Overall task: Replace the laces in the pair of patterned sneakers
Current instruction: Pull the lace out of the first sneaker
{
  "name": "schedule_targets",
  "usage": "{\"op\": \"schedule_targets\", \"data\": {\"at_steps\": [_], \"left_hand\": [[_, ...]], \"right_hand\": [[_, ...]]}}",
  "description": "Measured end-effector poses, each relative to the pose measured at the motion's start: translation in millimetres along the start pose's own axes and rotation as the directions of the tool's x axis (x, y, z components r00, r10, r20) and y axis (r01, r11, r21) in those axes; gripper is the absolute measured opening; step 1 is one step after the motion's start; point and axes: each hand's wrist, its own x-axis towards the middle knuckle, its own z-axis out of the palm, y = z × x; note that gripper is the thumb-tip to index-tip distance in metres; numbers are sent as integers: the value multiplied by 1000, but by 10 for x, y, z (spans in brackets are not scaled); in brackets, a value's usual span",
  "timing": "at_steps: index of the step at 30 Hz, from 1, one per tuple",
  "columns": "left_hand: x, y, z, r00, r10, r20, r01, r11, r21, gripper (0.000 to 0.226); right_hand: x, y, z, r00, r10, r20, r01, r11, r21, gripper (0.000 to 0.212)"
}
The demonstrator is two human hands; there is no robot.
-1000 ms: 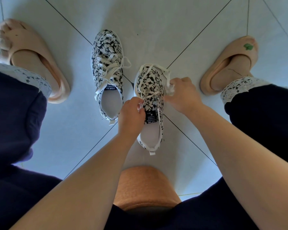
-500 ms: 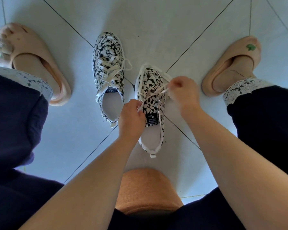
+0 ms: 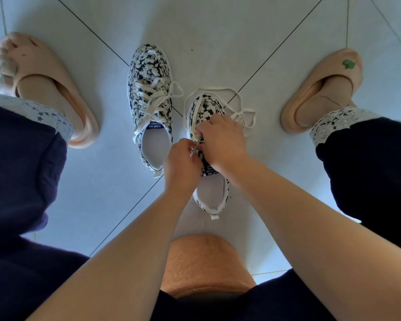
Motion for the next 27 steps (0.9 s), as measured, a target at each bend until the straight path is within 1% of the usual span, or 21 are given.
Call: {"op": "schedule_targets", "data": {"at_steps": [2,6,8,10,11,12,13,14,15,16,17,18,19,20,21,22,23,24,25,26,27], "left_hand": [[1,-1,-2,1000,1,-5,-1,1000,-3,15],[-18,23,-4,1000,22,18,-22,1000,1,19],[-19,24,-12,1000,20,18,-20,1000,-3,21],[-25,18,-20,1000,22,20,-22,1000,-8,22],[-29,16,-19,999,24,24,-24,1000,-9,24],[-33,14,-18,999,26,27,-26,1000,-10,25],[-36,11,-15,999,26,28,-26,1000,-15,26],[-36,8,-12,999,26,27,-26,999,-24,27],[-34,5,-9,999,27,25,-27,999,-30,27],[-33,1,-6,999,29,22,-28,999,-32,27],[-32,-4,-3,999,30,19,-30,999,-33,27],[-31,-8,0,999,31,18,-30,999,-32,27],[-29,-10,4,999,30,17,-30,999,-28,27],[-27,-9,6,999,28,17,-28,999,-23,26],[-28,-7,5,1000,27,16,-26,999,-19,26],[-28,-7,2,1000,26,15,-25,1000,-18,26],[-26,-6,2,999,27,17,-27,1000,-16,25],[-23,-7,0,999,30,19,-30,999,-12,25],[-20,-10,3,999,31,20,-30,999,-9,23],[-15,-13,3,999,27,18,-27,1000,-10,22],[-11,-15,1,1000,20,14,-20,1000,-15,20]], "right_hand": [[11,19,6,999,-31,-42,32,999,22,24],[-20,129,37,997,-79,3,79,996,53,24],[-39,130,67,997,-82,9,81,994,68,24],[-28,147,42,998,-64,-20,65,993,94,22],[-23,184,8,998,-30,-64,37,993,116,20],[-26,256,-29,991,46,-127,-25,986,164,19],[-38,349,-84,965,186,-187,-134,956,260,20],[-55,468,-158,898,377,-228,-264,875,406,21],[-81,596,-234,785,576,-227,-371,732,572,22],[-118,729,-283,653,733,-189,-439,570,695,22],[-151,840,-309,548,823,-147,-480,454,750,21],[-165,913,-305,511,851,-123,-521,420,743,21],[-168,917,-287,539,833,-124,-548,459,700,22],[-162,855,-263,618,774,-139,-540,547,640,23],[-153,751,-219,727,668,-159,-482,662,574,24],[-133,632,-158,830,529,-176,-387,775,500,25],[-109,498,-102,908,378,-178,-281,868,409,24],[-85,359,-54,958,248,-144,-194,931,309,23],[-68,229,-12,984,149,-95,-126,969,215,23],[-53,128,27,994,89,-56,-82,989,126,23],[-48,48,48,997,65,-33,-63,997,50,24]]}}
